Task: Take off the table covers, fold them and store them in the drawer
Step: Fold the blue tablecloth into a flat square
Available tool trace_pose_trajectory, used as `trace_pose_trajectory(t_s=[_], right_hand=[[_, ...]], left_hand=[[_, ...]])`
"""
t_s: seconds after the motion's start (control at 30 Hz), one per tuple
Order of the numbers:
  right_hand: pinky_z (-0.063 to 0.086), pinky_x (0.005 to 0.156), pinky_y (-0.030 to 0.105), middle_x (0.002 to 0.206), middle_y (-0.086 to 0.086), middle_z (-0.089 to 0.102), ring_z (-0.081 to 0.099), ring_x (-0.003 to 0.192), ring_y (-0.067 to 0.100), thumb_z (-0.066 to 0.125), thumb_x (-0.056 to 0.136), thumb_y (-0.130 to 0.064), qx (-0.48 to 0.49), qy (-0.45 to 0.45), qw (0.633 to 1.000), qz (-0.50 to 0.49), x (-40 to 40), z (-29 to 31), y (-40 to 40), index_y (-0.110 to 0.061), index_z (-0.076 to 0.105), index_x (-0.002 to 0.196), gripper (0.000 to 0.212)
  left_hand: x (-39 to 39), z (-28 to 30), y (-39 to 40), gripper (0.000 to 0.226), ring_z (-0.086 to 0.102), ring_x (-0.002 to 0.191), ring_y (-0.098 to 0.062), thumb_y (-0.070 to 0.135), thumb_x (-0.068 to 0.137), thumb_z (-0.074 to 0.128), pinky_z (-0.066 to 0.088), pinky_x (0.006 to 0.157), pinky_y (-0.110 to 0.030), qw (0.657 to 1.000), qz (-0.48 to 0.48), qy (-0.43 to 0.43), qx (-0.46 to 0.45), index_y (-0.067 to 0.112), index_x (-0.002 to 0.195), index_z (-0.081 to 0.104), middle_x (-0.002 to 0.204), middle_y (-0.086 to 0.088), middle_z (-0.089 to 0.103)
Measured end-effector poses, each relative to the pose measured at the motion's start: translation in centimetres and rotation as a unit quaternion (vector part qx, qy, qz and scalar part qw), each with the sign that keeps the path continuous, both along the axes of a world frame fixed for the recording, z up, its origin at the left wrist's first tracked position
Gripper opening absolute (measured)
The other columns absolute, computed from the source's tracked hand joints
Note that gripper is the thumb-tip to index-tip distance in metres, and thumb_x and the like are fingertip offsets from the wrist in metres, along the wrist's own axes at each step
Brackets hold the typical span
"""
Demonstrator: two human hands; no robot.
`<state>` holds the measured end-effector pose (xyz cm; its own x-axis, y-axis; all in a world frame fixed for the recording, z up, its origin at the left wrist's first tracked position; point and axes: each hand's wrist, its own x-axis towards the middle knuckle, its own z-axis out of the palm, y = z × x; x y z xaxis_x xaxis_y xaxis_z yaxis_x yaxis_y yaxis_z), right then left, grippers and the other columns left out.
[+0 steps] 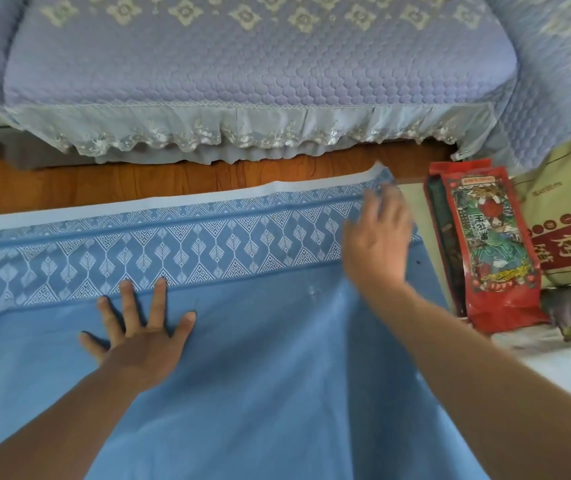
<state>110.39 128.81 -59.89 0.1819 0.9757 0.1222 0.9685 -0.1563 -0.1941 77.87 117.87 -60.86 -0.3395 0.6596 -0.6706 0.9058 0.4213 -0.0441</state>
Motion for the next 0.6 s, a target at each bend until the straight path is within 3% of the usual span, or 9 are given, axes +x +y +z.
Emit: trace_pose_trajectory(t_s=[0.07,0.17,0.3,0.6], right_hand=[[0.006,0.124,0.052,0.165,0.017,0.014,0.009,0.152,0.04,0.037,0.101,-0.049,-0.092,0.004,0.99,0.107,-3.0,-1.1,-3.2,-0.013,0.023,0.158,0.069],[-0.012,0.123,0.052,0.166,0.0,-0.021,-0.026,0.151,0.029,0.011,0.099,-0.068,-0.219,0.007,0.971,0.093,-3.7,-3.1,-5.2,-0.026,-0.008,0.16,0.077],[-0.017,0.121,0.052,0.164,-0.004,-0.026,-0.032,0.148,0.026,0.006,0.097,-0.071,-0.213,-0.005,0.973,0.092,-2.9,-3.7,-4.7,-0.029,-0.013,0.159,0.078],[-0.015,0.121,0.054,0.165,-0.004,-0.025,-0.032,0.148,0.028,0.002,0.094,-0.073,-0.233,-0.008,0.965,0.117,-2.6,-3.6,-1.4,-0.028,-0.015,0.159,0.081]], left_hand=[[0.0,-0.1,-0.1,0.076,-0.035,0.148,-0.033,0.083,0.088,0.01,-0.003,0.118,-0.069,1.0,0.001,-0.002,0.012,0.058,0.128,-0.049,0.156,0.005,-0.046],[0.4,-0.3,-0.7,0.073,-0.031,0.15,-0.032,0.083,0.084,0.005,-0.002,0.118,-0.069,0.998,0.003,-0.006,0.067,0.059,0.135,-0.042,0.16,0.006,-0.039],[0.5,-0.9,-1.2,0.076,-0.024,0.152,-0.033,0.083,0.08,0.003,-0.001,0.117,-0.07,0.991,0.001,0.002,0.131,0.058,0.141,-0.035,0.165,0.004,-0.028],[0.1,-1.2,-1.2,0.075,-0.027,0.152,-0.032,0.084,0.08,0.004,-0.006,0.117,-0.07,0.991,0.005,0.0,0.131,0.06,0.14,-0.034,0.165,0.005,-0.03]])
